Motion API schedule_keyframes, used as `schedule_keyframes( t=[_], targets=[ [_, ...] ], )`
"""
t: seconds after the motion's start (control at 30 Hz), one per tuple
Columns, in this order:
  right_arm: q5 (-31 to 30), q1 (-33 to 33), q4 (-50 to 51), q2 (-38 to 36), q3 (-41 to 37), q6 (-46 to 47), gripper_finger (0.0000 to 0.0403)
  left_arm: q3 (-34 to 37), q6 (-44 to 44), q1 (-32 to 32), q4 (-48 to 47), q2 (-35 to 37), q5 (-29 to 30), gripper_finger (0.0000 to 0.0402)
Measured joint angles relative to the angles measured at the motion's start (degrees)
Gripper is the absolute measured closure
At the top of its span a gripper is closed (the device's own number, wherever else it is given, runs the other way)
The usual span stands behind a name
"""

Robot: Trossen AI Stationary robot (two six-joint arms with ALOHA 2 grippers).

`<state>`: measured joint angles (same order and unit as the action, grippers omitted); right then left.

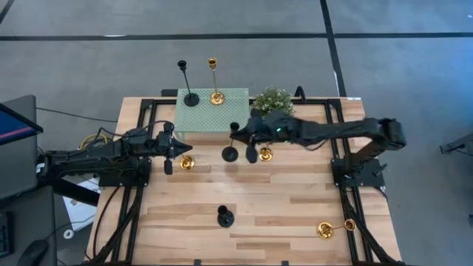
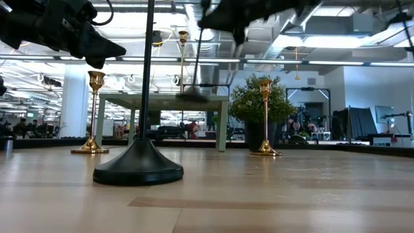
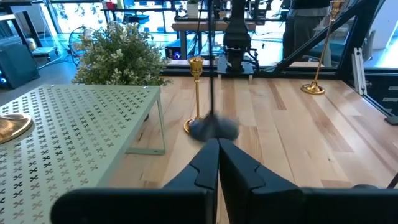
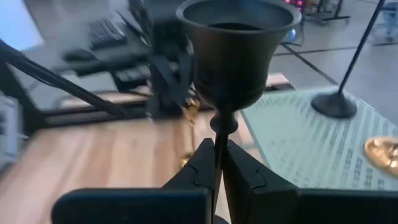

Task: Pick & Place candle stick holders
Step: Put the gold candle holder on the shelf aligned with the gold candle holder

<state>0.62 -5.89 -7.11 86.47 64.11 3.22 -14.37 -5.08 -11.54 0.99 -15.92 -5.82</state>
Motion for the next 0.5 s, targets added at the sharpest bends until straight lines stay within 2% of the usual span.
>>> schedule_keyframes(
  t=[0.13, 0.3, 0.5],
  targets=[
    [0.93, -1.79, 11.34, -4.19, 6.64, -2.25, 0.0400, 0.00, 0.00, 0.00, 0.27, 0.00, 0.00, 0.0389],
    [2.00, -6.46, 20.18, -2.44, 17.22, -7.96, 0.0401, 0.00, 0.00, -0.01, 0.39, 0.00, 0.00, 0.0389],
    [12.63, -15.65, 19.60, 4.16, 25.11, -8.78, 0.0402, 0.00, 0.00, 0.01, 0.41, 0.00, 0.00, 0.0389]
  ],
)
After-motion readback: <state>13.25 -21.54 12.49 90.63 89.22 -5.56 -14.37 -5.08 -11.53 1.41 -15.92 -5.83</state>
